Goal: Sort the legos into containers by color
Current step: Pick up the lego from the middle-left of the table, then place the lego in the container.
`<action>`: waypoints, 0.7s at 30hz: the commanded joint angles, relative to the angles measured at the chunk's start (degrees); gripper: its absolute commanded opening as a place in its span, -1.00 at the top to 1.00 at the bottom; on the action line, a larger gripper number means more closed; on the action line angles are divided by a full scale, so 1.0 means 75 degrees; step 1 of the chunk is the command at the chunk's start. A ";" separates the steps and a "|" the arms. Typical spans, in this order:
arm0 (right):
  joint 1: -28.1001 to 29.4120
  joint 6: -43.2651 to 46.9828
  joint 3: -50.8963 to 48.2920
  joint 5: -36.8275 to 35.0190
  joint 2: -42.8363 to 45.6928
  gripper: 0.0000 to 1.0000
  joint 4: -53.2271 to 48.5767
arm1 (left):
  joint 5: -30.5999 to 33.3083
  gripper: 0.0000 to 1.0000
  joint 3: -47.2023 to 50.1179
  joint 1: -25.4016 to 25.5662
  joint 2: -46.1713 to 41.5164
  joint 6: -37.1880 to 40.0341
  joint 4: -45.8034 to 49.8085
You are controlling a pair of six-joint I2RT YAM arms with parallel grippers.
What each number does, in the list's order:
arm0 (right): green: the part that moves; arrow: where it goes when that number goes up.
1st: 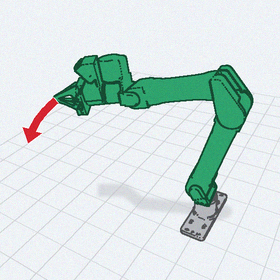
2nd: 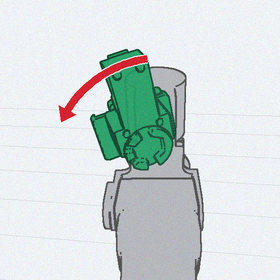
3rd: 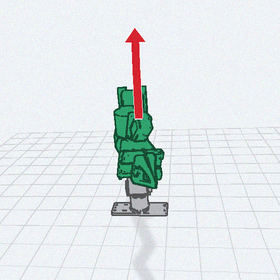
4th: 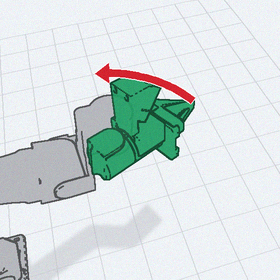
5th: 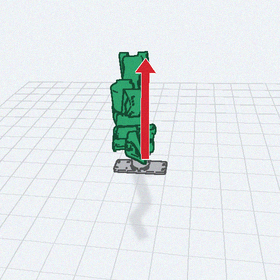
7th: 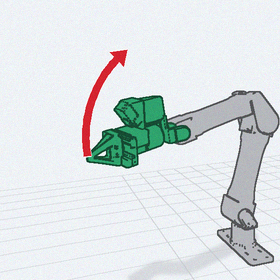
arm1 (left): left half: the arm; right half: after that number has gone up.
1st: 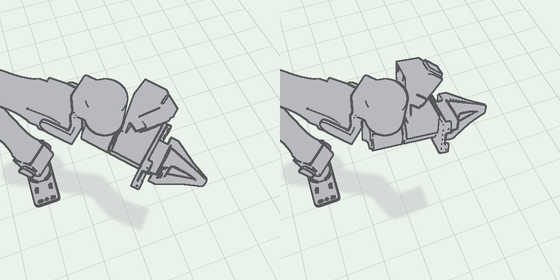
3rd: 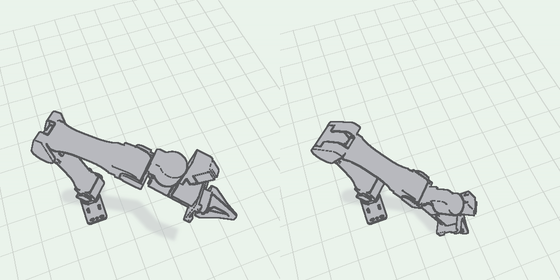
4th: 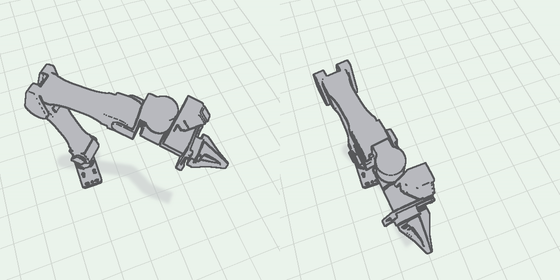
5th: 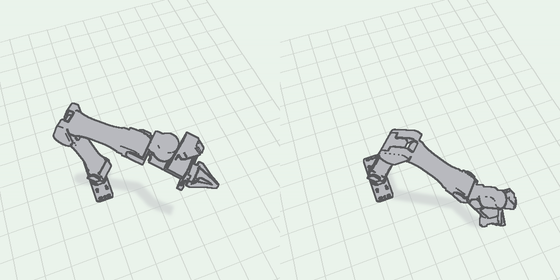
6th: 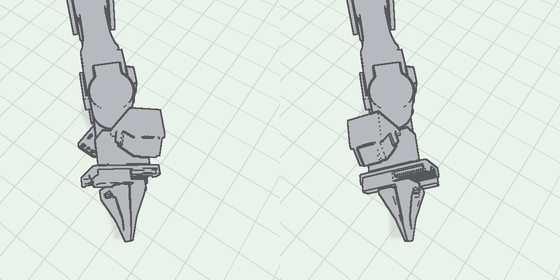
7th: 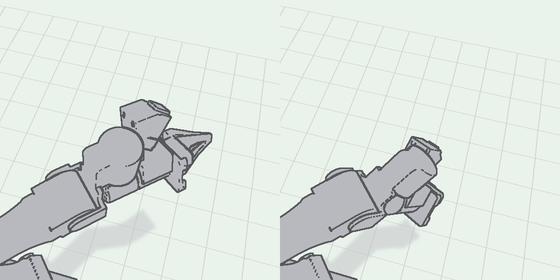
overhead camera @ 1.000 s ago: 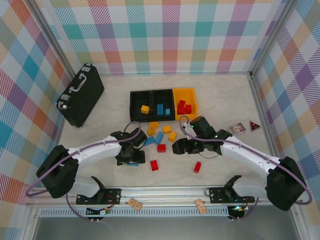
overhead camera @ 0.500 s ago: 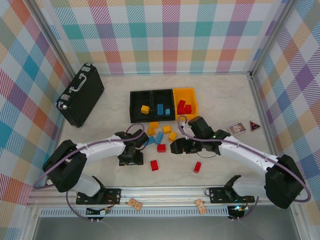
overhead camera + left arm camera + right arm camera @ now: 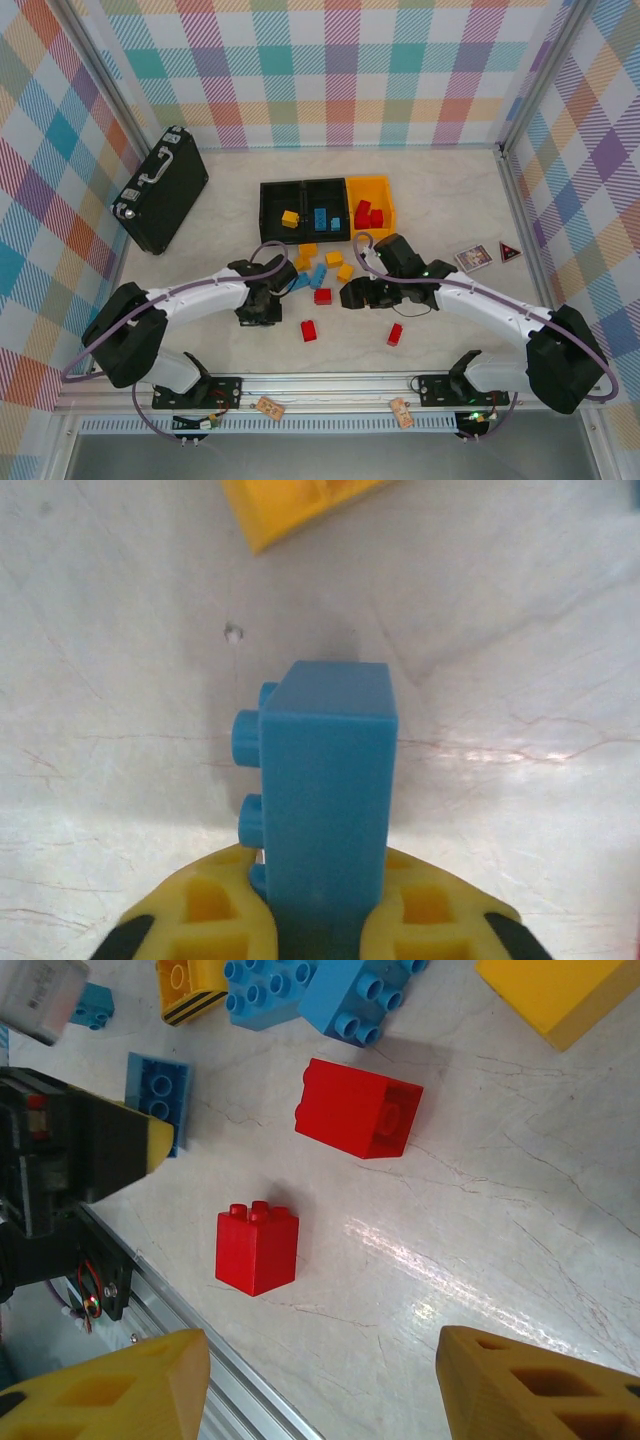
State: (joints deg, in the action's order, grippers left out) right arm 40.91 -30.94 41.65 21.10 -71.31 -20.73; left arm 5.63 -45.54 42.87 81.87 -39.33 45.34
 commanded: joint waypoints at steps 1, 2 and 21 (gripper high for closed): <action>0.0071 -0.0094 -0.0138 0.0019 0.0158 -0.24 0.0125 | 0.0142 0.91 -0.0442 -0.0005 -0.0314 -0.0013 0.0491; 0.0066 -0.0097 -0.0132 -0.0006 0.0199 -0.24 0.0116 | 0.0134 0.95 -0.0542 -0.0001 -0.0349 0.0014 0.0531; -0.1047 -0.0694 -0.0051 -0.1161 0.1419 -0.25 -0.0417 | 0.0299 1.00 -0.5663 -0.0099 0.2894 0.1275 0.0490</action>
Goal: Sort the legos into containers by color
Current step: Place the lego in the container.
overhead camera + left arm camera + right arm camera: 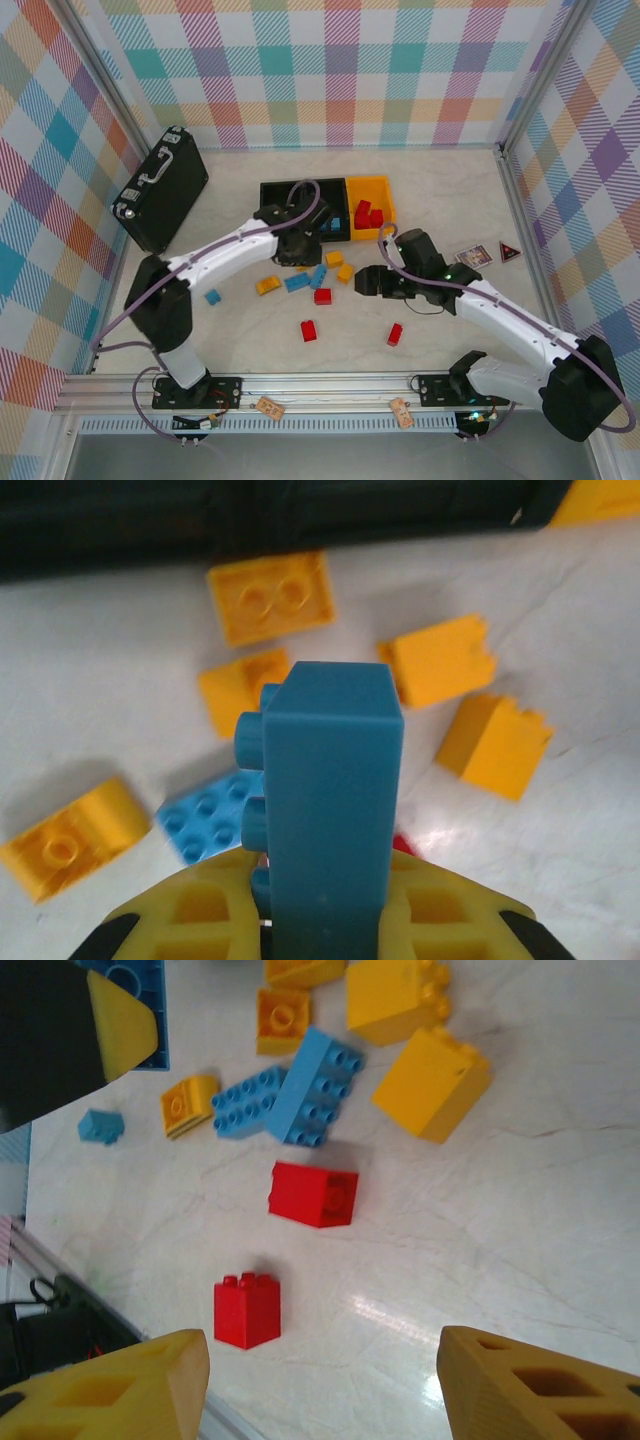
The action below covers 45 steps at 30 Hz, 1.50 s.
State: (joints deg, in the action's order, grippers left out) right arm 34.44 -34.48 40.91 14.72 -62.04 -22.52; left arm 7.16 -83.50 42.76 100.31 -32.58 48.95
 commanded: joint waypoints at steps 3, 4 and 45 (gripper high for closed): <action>-0.0550 -0.0244 0.0269 -0.0395 0.0077 -0.25 -0.0287 | -0.0043 1.00 -0.1335 -0.0172 0.1098 0.0438 -0.0080; -0.0656 -0.0243 0.0358 -0.0443 0.0018 -0.25 -0.0314 | -0.0090 1.00 -0.1584 -0.0214 0.1321 0.0441 -0.0081; -0.1252 -0.0325 0.0782 -0.0498 -0.0168 -0.25 -0.0685 | -0.0600 0.22 -0.6202 -0.0998 0.4227 0.0721 0.0732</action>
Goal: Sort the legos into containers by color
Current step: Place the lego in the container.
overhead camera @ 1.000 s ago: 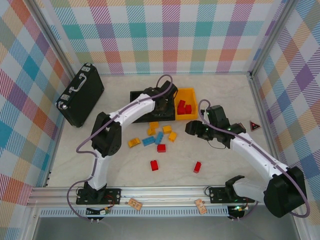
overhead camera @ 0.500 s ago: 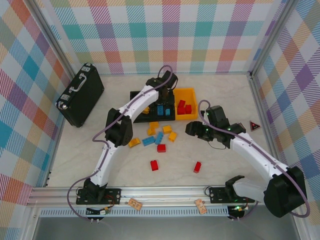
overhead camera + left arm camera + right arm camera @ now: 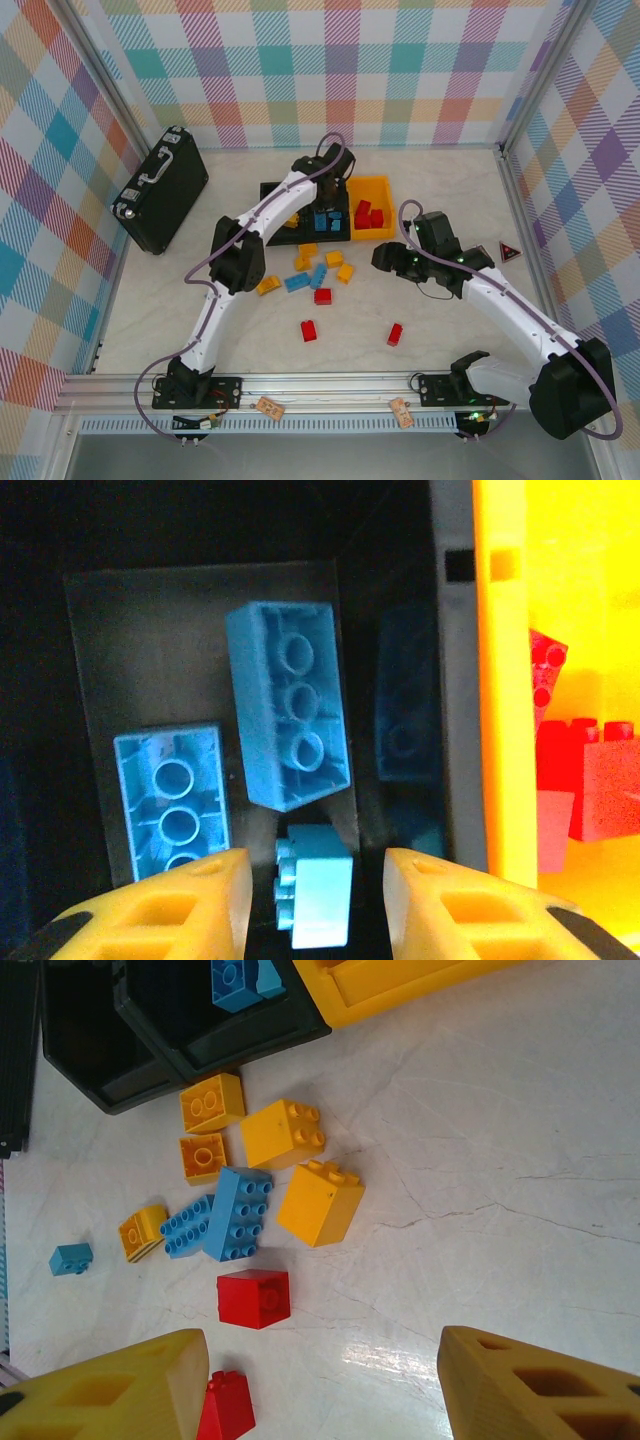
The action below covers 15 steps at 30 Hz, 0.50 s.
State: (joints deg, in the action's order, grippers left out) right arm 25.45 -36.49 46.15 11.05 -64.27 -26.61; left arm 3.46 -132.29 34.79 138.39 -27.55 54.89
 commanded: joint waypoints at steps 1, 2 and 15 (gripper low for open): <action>-0.0051 -0.0052 0.0099 -0.0036 0.0142 -0.25 -0.0229 | -0.0125 0.22 0.0532 0.0098 -0.1025 0.0062 -0.0167; -0.0048 -0.0059 0.0115 -0.0063 0.0169 -0.25 -0.0326 | -0.0140 0.21 0.0740 0.0139 -0.1219 0.0067 -0.0250; -0.0030 -0.0365 0.0294 -0.1273 0.0210 -0.25 -0.3045 | -0.1572 0.00 0.4477 0.0451 -0.3918 0.0126 -0.2005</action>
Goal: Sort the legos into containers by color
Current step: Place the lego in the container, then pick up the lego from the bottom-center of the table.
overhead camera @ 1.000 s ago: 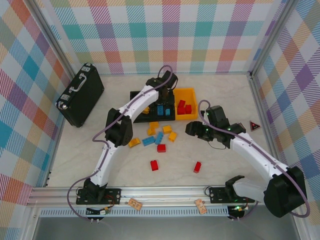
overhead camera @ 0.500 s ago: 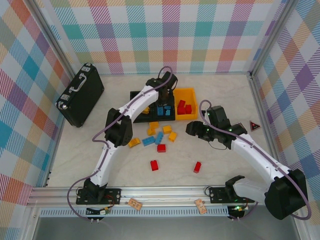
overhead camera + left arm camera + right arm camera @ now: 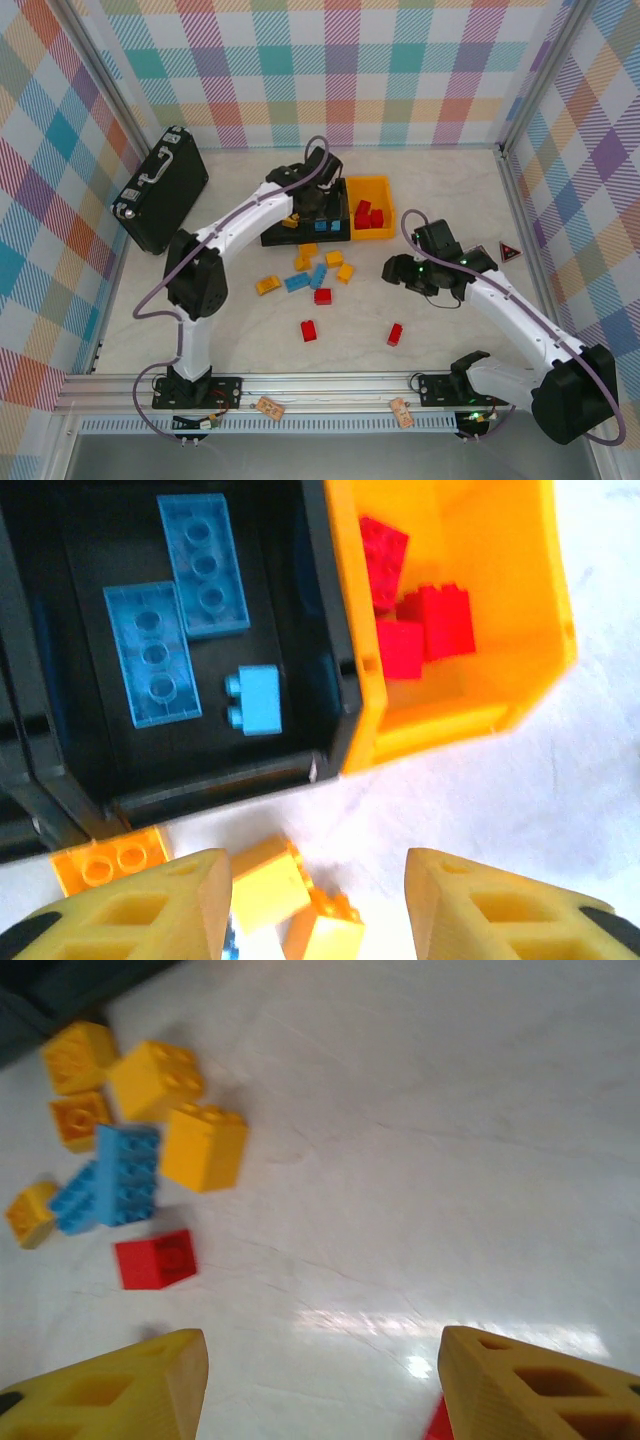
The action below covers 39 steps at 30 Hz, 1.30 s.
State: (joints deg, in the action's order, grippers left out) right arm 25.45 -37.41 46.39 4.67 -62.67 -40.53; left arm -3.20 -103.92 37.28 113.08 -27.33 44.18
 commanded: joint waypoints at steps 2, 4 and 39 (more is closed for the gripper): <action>0.0010 -0.0354 0.0152 -0.0373 0.0045 -0.24 -0.1381 | -0.0973 -0.02 0.1411 0.0200 -0.0962 0.0053 -0.0955; 0.0105 -0.0484 0.0020 -0.0341 0.0097 -0.24 -0.1454 | -0.1280 -0.03 0.2123 0.0249 -0.1361 -0.0017 -0.1332; 0.1856 -0.1349 -0.0708 -0.0607 -0.1235 0.68 -0.1014 | -0.1392 -0.08 0.5922 0.1452 -0.2878 -0.0843 -0.2217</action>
State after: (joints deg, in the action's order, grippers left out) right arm 39.03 -48.86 38.04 2.57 -72.82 -45.36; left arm -14.92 -60.10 47.46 91.88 -32.56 27.38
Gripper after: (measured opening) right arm 0.207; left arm 0.542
